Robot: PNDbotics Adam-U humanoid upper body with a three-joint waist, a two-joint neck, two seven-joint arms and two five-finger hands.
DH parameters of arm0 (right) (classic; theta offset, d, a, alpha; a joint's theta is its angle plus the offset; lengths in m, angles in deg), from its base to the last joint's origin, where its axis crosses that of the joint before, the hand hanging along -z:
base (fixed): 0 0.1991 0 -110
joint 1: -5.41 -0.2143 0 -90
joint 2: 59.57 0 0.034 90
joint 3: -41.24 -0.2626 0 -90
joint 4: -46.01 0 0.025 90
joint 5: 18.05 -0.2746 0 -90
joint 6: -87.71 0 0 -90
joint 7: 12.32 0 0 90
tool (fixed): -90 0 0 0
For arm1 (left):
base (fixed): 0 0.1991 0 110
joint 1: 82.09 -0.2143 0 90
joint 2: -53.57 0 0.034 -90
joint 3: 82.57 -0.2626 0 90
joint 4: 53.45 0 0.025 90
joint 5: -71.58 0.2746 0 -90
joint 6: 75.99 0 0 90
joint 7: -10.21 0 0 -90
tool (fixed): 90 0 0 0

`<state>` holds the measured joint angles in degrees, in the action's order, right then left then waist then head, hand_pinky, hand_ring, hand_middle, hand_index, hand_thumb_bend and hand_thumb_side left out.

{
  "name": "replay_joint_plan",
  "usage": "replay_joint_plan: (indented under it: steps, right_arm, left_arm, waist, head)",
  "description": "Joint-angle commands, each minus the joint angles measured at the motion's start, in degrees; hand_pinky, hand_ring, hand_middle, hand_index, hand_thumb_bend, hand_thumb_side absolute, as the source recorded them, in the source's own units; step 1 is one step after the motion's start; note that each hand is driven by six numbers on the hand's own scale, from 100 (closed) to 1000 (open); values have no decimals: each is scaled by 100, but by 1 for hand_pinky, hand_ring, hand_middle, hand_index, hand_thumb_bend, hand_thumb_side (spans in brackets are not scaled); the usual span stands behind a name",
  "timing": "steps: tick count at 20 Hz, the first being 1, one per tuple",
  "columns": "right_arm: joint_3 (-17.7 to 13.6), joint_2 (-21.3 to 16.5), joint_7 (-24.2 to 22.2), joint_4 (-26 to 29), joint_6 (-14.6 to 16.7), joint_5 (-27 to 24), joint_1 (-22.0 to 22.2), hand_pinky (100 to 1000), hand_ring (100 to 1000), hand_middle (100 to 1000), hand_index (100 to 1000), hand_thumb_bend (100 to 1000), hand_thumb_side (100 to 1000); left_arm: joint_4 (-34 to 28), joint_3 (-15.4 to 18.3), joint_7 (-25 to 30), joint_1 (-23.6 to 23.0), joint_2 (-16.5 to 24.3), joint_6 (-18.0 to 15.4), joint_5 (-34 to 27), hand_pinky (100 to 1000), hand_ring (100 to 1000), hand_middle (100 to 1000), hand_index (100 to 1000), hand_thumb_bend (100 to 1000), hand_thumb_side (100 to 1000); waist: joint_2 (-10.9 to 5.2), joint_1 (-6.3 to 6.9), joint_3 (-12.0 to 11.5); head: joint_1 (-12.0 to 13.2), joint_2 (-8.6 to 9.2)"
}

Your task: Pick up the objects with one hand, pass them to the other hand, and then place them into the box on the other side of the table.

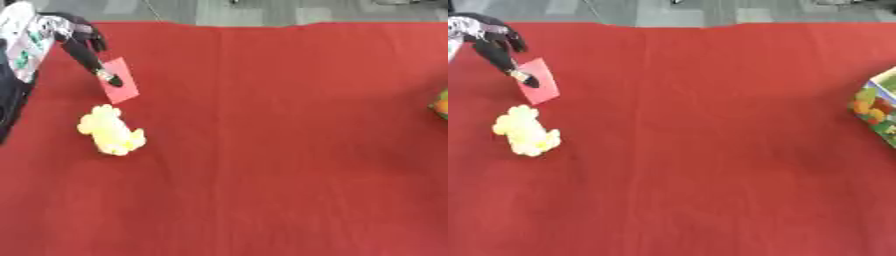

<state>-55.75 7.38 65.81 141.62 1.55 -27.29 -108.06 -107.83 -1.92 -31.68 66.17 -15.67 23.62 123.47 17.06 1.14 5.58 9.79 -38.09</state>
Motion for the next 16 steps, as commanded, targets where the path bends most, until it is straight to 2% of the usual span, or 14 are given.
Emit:
replay_joint_plan:
  steps: [1,5,16]
  right_arm:
    - [-71,-136,-10,18,37,48,-42,994,1000,823,906,100,616]
    - [-73,-129,-21,-1,48,66,-37,994,1000,823,907,100,617]
    - [-83,-131,-35,-25,79,65,-31,996,1000,822,907,100,616]
  left_arm:
    - [4,61,15,67,102,-48,66,915,872,814,867,732,369]
    - [51,47,65,44,78,-112,100,913,871,814,856,703,323]
    - [109,26,77,22,13,-165,164,904,864,804,808,664,324]
  waist:
    - [-81,-13,6]
    - [-79,-18,1]
    - [-87,-28,-17]
  head:
    - [42,64]
    - [52,63]
    - [83,64]
